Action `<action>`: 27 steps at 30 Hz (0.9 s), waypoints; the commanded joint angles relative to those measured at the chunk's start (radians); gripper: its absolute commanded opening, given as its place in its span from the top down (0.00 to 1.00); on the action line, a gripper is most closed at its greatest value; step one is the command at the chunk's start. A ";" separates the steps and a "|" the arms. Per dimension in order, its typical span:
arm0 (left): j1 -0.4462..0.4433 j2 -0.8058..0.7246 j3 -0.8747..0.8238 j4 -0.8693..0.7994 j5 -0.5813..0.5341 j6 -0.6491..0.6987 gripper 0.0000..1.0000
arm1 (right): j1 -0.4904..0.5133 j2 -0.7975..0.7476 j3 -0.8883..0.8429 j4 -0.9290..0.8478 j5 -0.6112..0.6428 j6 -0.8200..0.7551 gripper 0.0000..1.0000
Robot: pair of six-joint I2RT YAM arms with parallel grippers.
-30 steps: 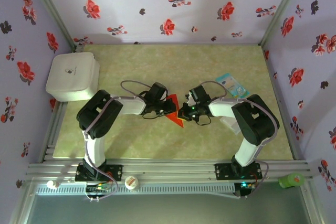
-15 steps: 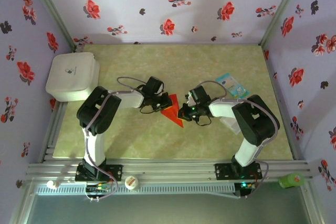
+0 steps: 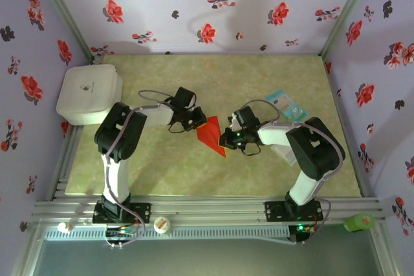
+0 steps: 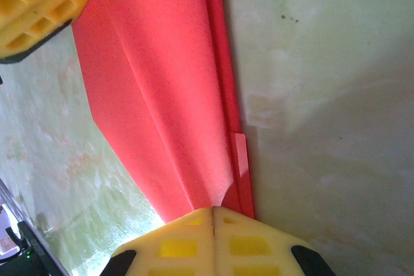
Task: Fold a paper plane with a square sheet of paper (pick it up from the middle)
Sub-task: Fourth fold the wing at the center of the table.
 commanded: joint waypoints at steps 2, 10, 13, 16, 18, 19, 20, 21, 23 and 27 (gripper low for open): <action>0.078 0.047 0.022 -0.073 -0.159 0.038 0.88 | -0.005 0.029 -0.060 -0.189 0.057 -0.036 1.00; 0.114 0.056 0.060 -0.102 -0.164 0.063 0.88 | -0.006 0.035 -0.059 -0.186 0.049 -0.041 1.00; 0.112 0.042 0.084 -0.121 -0.151 0.084 0.87 | -0.006 0.038 -0.054 -0.188 0.047 -0.044 1.00; 0.106 -0.008 0.095 -0.138 -0.149 0.102 0.86 | -0.006 0.043 -0.048 -0.194 0.047 -0.046 1.00; 0.100 -0.048 0.088 -0.138 -0.149 0.108 0.85 | -0.007 0.042 -0.042 -0.199 0.049 -0.050 1.00; 0.092 -0.069 0.084 -0.136 -0.145 0.115 0.85 | -0.007 0.041 -0.037 -0.203 0.052 -0.052 1.00; 0.080 -0.090 0.080 -0.136 -0.138 0.125 0.85 | -0.006 0.042 -0.034 -0.207 0.053 -0.054 1.00; 0.069 -0.105 0.075 -0.132 -0.128 0.134 0.85 | -0.006 0.043 -0.031 -0.211 0.052 -0.057 1.00; 0.029 -0.131 0.057 -0.108 -0.100 0.148 0.85 | -0.006 0.043 -0.026 -0.215 0.054 -0.058 1.00; -0.059 -0.133 -0.013 -0.007 -0.051 0.111 0.86 | -0.006 0.043 -0.025 -0.212 0.057 -0.048 1.00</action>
